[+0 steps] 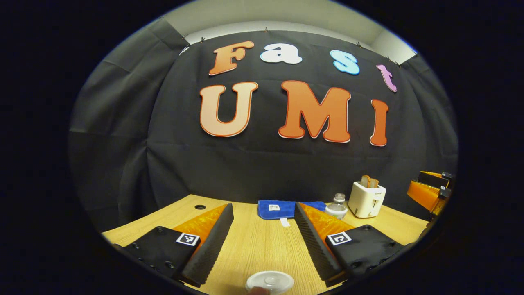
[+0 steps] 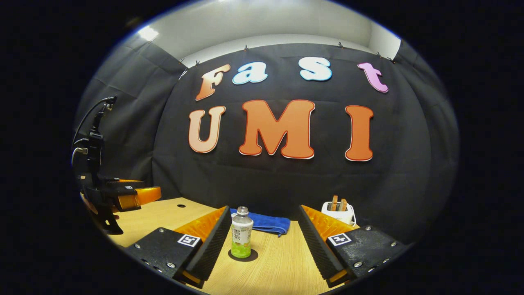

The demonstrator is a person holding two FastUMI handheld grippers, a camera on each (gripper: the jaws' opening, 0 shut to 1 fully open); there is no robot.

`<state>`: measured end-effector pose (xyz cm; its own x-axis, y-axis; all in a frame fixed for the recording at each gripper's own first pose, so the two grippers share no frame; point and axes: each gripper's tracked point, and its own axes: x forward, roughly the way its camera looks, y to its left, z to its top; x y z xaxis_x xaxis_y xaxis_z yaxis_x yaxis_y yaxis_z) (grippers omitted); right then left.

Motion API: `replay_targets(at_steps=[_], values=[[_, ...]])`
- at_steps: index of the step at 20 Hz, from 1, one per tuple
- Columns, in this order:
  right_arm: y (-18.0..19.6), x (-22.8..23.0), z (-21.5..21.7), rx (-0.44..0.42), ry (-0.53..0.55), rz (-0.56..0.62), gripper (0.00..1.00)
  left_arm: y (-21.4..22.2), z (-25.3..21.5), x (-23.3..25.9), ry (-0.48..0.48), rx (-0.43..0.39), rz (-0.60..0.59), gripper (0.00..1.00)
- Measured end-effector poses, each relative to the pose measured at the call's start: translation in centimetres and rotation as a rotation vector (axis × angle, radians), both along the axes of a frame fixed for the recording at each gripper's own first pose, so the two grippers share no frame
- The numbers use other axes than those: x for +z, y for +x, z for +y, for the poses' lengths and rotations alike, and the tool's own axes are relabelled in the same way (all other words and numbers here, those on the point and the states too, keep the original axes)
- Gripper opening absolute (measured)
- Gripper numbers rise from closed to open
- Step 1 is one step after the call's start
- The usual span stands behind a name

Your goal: Open the teacup lid with one hand, grasp the water bottle and pour water into the teacup with the other hand; after pouring, place the water bottle on the coaster and then close the teacup lid.

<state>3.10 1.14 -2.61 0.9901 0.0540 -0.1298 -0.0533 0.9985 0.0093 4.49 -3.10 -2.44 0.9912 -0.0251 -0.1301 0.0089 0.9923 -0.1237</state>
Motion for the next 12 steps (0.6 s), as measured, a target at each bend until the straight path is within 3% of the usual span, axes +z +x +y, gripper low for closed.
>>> replay_targets(at_steps=[7,12], values=[[0.2,1.2,1.6,0.001,-0.006,-0.003,0.98,0.0,1.6,3.0,0.044,0.060,-0.038,0.97],[0.5,-0.6,3.1,0.021,0.014,0.038,0.98,-0.5,0.4,2.7,0.064,0.038,-0.043,0.97]])
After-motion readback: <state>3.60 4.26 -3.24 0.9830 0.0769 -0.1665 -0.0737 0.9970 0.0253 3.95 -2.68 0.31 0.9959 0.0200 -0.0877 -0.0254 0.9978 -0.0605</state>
